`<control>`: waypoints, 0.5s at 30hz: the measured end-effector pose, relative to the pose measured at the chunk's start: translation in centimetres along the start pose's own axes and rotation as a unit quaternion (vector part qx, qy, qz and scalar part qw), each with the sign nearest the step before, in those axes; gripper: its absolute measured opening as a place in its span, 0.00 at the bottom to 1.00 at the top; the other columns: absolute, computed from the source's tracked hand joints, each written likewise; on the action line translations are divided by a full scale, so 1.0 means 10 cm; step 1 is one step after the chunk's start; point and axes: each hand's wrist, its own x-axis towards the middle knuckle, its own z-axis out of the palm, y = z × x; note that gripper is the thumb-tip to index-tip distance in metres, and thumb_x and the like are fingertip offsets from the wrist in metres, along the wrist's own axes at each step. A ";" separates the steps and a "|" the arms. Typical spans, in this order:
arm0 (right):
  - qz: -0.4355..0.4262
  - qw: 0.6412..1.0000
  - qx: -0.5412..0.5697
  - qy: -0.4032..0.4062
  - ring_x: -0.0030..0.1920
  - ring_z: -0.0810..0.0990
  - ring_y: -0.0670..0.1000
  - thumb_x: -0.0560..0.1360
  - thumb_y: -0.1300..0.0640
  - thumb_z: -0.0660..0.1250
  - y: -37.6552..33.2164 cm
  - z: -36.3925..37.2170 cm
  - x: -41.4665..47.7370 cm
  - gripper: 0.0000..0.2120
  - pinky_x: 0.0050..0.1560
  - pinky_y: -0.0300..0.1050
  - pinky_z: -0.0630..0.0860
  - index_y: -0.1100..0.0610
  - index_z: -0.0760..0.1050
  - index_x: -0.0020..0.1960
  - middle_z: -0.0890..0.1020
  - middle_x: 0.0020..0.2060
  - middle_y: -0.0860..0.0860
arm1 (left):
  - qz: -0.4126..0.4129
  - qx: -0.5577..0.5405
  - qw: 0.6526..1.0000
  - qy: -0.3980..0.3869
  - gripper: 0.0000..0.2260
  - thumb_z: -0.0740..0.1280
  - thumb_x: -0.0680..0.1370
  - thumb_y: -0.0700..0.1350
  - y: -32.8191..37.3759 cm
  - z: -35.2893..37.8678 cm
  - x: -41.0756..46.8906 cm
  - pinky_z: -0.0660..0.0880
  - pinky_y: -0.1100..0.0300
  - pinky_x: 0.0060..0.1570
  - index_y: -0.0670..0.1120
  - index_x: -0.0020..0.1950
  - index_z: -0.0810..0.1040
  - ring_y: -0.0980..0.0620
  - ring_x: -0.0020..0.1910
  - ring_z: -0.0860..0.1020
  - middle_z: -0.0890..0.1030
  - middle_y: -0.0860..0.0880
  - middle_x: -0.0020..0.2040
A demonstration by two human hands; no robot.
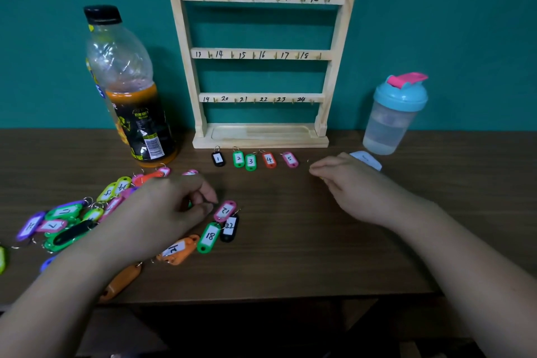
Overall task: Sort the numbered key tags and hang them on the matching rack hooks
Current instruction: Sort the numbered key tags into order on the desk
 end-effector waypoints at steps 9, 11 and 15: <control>0.058 0.996 0.066 0.026 0.76 0.70 0.54 0.86 0.63 0.57 -0.11 0.04 0.27 0.28 0.73 0.49 0.70 0.47 0.62 0.84 0.70 0.79 0.54 | -0.005 -0.003 1.000 0.003 0.09 0.73 0.79 0.45 -0.04 -0.03 -0.01 0.76 0.58 0.44 0.61 0.49 0.81 0.60 0.47 0.80 0.82 0.66 0.47; 0.052 0.995 0.080 0.037 0.73 0.73 0.54 0.86 0.64 0.57 -0.13 0.02 0.29 0.28 0.71 0.51 0.74 0.48 0.63 0.84 0.73 0.76 0.55 | -0.007 -0.004 1.000 0.005 0.10 0.73 0.79 0.45 -0.07 -0.04 -0.02 0.77 0.54 0.44 0.62 0.49 0.81 0.58 0.45 0.80 0.82 0.66 0.47; 0.037 0.993 0.083 0.074 0.71 0.74 0.52 0.85 0.64 0.60 -0.20 0.00 0.29 0.25 0.69 0.50 0.75 0.49 0.70 0.79 0.75 0.73 0.51 | -0.013 -0.001 1.000 0.009 0.10 0.73 0.78 0.44 -0.11 -0.09 -0.04 0.76 0.59 0.43 0.61 0.49 0.82 0.55 0.43 0.80 0.82 0.64 0.47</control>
